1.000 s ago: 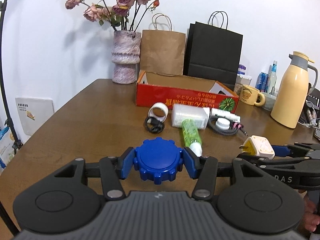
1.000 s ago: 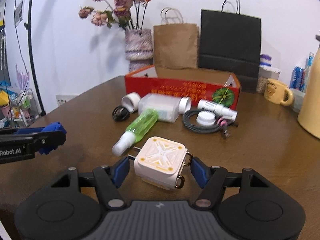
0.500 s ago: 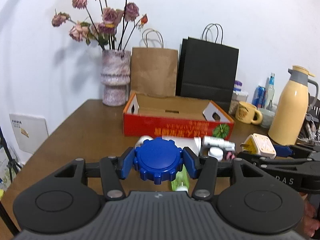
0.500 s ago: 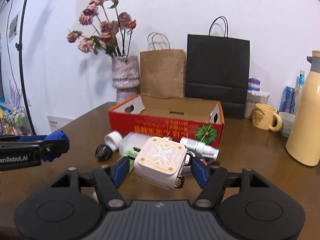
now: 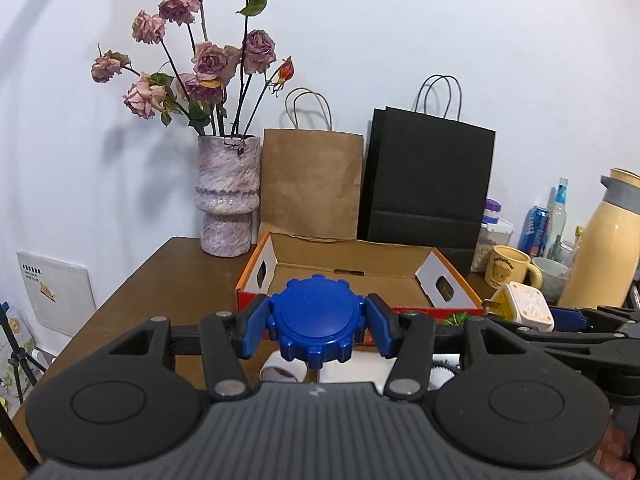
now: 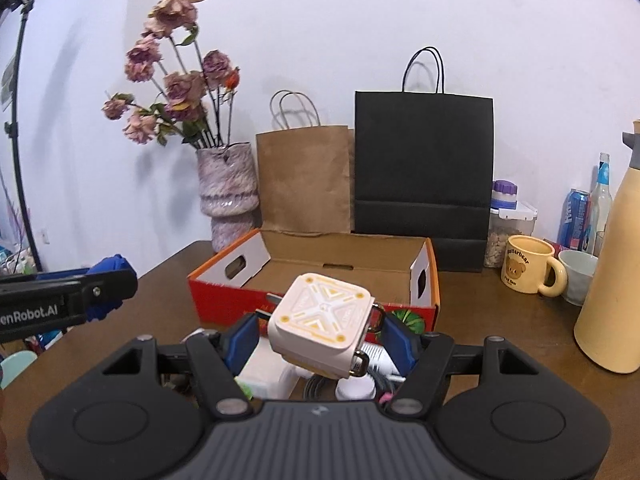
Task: Organize rigid objects
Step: 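Carry the blue cap and white plug into the cardboard box with both grippers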
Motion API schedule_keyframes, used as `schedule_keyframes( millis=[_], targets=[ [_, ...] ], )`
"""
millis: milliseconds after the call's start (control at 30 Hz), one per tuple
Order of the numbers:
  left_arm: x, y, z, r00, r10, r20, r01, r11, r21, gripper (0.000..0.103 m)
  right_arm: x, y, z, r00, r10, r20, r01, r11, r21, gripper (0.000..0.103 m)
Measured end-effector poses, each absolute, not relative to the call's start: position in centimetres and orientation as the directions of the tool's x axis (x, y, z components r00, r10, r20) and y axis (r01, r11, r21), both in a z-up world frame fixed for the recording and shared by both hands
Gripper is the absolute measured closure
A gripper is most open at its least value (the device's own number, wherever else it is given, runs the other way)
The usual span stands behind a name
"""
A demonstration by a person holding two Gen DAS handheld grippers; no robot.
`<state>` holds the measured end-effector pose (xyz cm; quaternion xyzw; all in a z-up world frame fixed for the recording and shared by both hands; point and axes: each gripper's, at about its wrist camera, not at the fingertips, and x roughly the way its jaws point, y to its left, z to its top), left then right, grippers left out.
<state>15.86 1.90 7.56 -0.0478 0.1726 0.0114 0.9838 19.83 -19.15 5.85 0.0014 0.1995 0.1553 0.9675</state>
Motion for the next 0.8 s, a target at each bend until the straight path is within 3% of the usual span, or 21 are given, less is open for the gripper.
schedule_keyframes(
  millis=[800],
  targets=[
    [31.0, 2.4, 6.9, 0.921, 0.077, -0.383, -0.141, 0.980, -0.140, 0.049, 33.7, -17.3, 5.1, 0.870, 0.276, -0.409, -0.277, 0.959, 0.059, 0.036]
  ],
)
